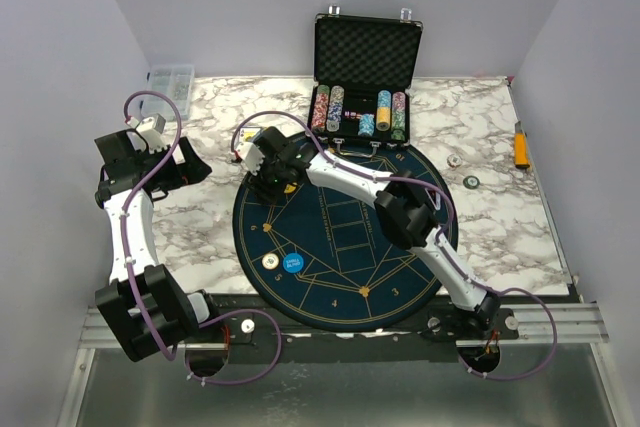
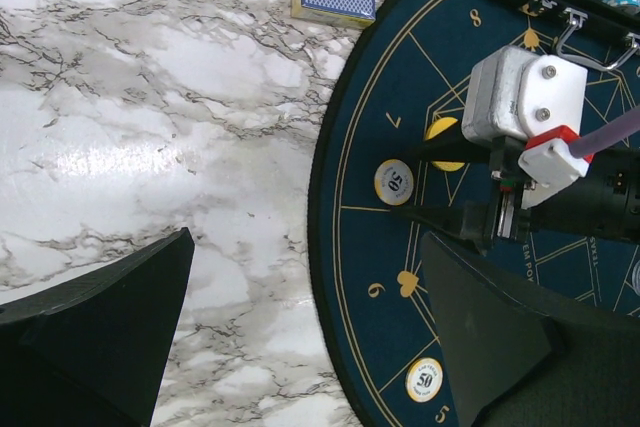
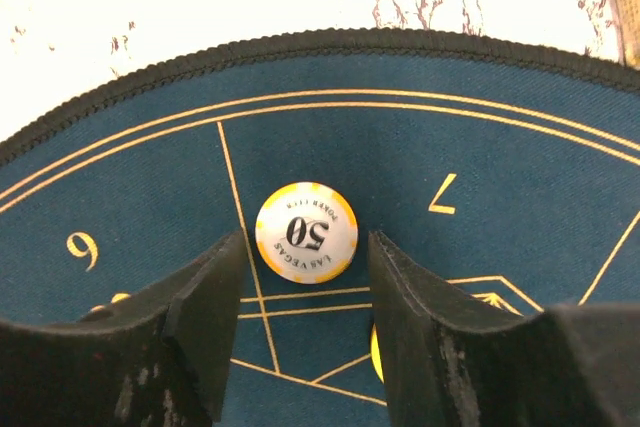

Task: Distribute texas hold em gaming equipment

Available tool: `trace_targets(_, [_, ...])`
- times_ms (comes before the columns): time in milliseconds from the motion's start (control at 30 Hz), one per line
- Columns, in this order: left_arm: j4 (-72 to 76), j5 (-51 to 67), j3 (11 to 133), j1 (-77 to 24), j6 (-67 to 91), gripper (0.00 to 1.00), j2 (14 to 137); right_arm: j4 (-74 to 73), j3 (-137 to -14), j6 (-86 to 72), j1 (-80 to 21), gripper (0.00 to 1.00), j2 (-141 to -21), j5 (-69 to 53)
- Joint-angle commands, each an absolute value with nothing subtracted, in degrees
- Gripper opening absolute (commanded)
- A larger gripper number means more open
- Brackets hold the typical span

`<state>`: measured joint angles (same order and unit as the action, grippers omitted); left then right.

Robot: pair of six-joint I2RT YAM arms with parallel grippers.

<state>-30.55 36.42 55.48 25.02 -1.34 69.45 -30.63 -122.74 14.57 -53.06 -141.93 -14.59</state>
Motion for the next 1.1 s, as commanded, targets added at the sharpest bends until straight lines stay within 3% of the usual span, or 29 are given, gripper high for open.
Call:
trace_targets(0, [-30.4,38.4,56.6,25.1,-2.1,0.98,69.9,-29.4,-125.4,13.7,-53.3,0.64,-142.6,-14.3])
trace_targets(133, [-30.4,39.2,56.4,25.1,-2.6,0.98,69.8,-27.9,-122.8,11.8,-53.2,0.74,-136.8,-16.2])
trace_targets(333, [-30.3,41.0,55.0,24.1,-6.1,0.98,68.3,-30.3,-116.9,10.6,-50.3,0.75,-124.5,-17.9])
trace_targets(500, [-30.3,39.8,52.2,19.0,-10.9,0.98,66.4,-32.8,-103.5,11.6,-42.9,0.78,-111.6,-17.4])
trace_targets(733, [-29.8,31.7,50.4,8.5,-13.2,0.98,64.9,-34.8,-85.5,12.0,-26.5,0.94,-92.3,-18.9])
trace_targets(1067, [-30.4,31.6,51.3,6.8,-13.0,0.98,65.9,-41.8,-72.8,21.3,6.0,0.94,-84.7,-22.6])
